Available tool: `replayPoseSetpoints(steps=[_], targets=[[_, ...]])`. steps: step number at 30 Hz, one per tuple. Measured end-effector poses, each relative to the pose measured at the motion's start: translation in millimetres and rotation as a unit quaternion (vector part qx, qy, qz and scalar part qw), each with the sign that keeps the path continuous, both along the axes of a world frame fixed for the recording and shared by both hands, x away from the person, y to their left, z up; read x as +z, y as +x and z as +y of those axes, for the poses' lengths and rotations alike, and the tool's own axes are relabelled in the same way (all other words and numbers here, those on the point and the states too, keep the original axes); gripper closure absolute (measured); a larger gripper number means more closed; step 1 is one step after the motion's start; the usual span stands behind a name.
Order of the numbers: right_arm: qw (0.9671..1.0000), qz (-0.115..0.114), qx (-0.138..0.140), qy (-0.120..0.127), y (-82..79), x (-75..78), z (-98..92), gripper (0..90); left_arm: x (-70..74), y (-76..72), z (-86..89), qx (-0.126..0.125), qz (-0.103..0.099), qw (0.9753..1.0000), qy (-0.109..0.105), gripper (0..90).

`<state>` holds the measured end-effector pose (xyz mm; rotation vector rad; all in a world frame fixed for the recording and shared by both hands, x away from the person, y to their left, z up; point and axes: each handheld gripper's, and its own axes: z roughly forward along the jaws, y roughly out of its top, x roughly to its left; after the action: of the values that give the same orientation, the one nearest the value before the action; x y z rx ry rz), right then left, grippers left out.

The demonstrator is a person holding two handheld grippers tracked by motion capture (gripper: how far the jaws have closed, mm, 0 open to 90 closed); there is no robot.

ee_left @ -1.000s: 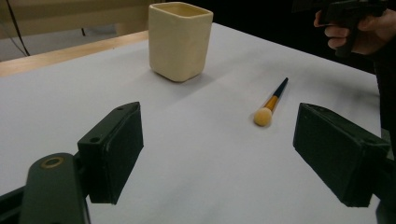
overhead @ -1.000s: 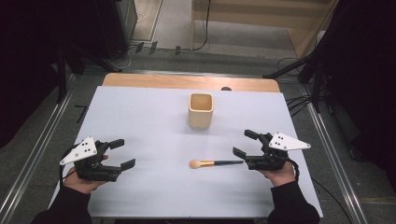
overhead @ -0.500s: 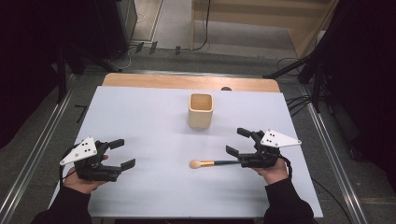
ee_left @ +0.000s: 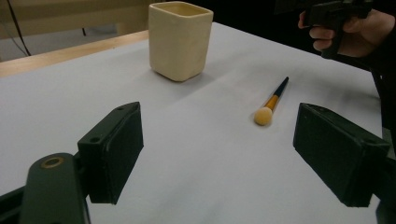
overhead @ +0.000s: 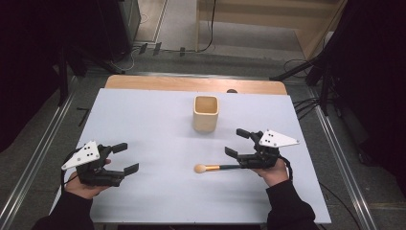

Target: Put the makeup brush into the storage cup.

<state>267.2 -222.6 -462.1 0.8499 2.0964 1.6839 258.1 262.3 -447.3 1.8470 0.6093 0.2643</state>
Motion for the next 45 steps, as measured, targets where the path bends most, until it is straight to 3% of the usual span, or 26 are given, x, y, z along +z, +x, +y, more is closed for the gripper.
replayPoseSetpoints(steps=[32, 35, 39, 42, 44, 45], targets=[[0.9999, -0.006, 0.015, -0.001, 26.4, 3.4, 31.2, 21.7, 0.1, -1.4, 3.9, 0.006, 0.002, 1.0000, -0.002, 16.4], [0.9998, -0.001, 0.016, -0.014, 26.2, 6.0, 31.3, 21.7, 0.4, -1.5, 5.0, 0.010, 0.001, 1.0000, -0.002, 16.4], [0.9973, 0.026, 0.040, -0.055, 24.9, 11.2, 30.4, 21.6, 0.6, -0.7, 5.9, 0.012, 0.001, 0.9999, -0.002, 16.4], [0.9923, 0.041, 0.063, -0.099, 27.3, 15.4, 30.7, 21.6, 0.7, -1.0, 5.3, 0.011, 0.000, 0.9999, -0.002, 16.4], [0.9905, 0.044, 0.070, -0.109, 28.6, 17.4, 31.0, 21.7, 0.7, -1.1, 5.0, 0.011, 0.000, 0.9999, -0.001, 16.4], [0.9869, 0.052, 0.081, -0.129, 31.6, 22.2, 33.1, 21.6, 0.4, -1.1, 4.1, 0.011, 0.000, 0.9999, 0.000, 16.4]])
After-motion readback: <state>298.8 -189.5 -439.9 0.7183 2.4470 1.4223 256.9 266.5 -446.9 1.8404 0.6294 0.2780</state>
